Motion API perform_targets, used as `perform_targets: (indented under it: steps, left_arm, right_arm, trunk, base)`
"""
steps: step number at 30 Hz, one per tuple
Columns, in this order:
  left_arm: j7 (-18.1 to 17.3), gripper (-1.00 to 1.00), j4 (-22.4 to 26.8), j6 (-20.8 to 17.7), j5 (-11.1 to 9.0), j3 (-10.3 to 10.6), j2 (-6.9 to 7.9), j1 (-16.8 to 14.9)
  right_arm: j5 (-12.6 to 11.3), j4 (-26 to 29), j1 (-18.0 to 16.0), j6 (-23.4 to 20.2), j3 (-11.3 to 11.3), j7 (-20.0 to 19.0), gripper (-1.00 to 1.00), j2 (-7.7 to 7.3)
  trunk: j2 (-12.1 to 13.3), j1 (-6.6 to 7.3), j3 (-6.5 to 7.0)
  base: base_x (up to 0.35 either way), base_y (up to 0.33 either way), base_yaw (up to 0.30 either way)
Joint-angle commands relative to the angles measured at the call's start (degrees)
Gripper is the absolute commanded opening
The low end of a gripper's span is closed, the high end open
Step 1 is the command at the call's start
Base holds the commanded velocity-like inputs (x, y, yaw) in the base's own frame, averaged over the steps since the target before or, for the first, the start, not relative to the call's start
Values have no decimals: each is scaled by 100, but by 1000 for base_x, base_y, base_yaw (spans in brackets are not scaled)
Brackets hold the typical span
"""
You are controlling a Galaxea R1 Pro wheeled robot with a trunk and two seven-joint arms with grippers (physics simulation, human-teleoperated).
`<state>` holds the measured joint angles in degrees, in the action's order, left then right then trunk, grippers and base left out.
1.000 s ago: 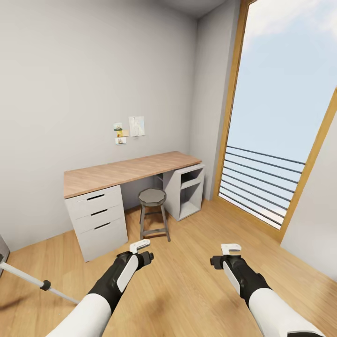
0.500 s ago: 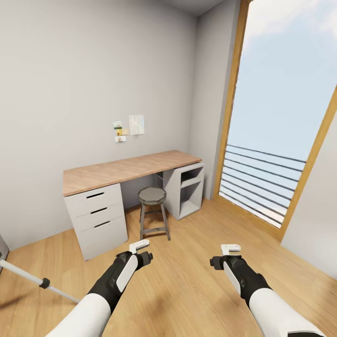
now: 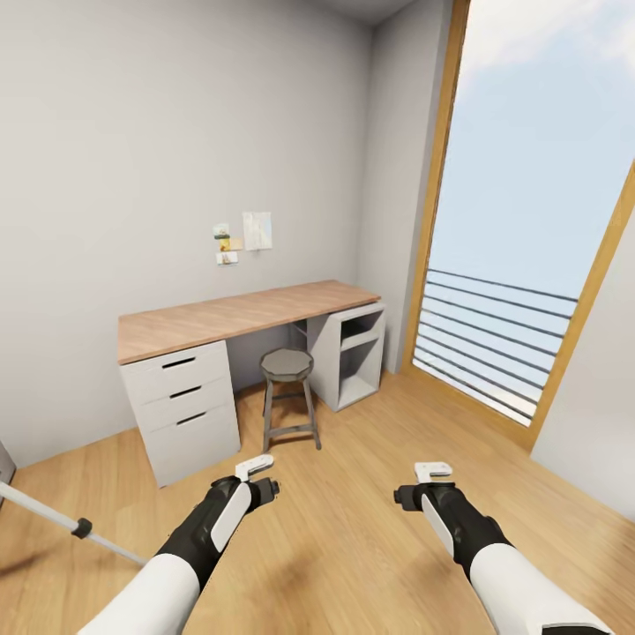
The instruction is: Attach the digital camera to the camera tripod in the bedroom.
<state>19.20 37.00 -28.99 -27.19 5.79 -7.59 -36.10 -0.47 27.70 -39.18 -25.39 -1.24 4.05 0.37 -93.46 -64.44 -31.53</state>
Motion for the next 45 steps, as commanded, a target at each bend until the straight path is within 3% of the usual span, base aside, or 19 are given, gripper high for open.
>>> perform_targets:
  steps: [1, 8, 16, 45]
  left_arm:
    - [50, 100, 0, -17, -67, 24, 62, -2]
    - [48, 100, 73, -58, -96, 24, 293, -3]
    - [44, 100, 107, -254, -98, 0, 313, -2]
    - [66, 100, 98, -545, -83, -18, 320, -2]
  right_arm:
    - [-4, 14, -2, -38, -10, 4, 100, 2]
    - [-4, 79, -2, -37, -5, -80, 100, 7]
    - [4, 90, -2, -5, -8, -302, 100, -1]
    - [3, 65, -2, 33, -8, -344, 100, 7]
  trunk:
    - [-45, -22, -25]
    - [-326, -176, -150]
    - [-647, -352, -294]
    - [-1810, -989, -815]
  base:
    - [0, 0, 0]
    - [0, 0, 0]
    - [0, 0, 0]
    - [0, 0, 0]
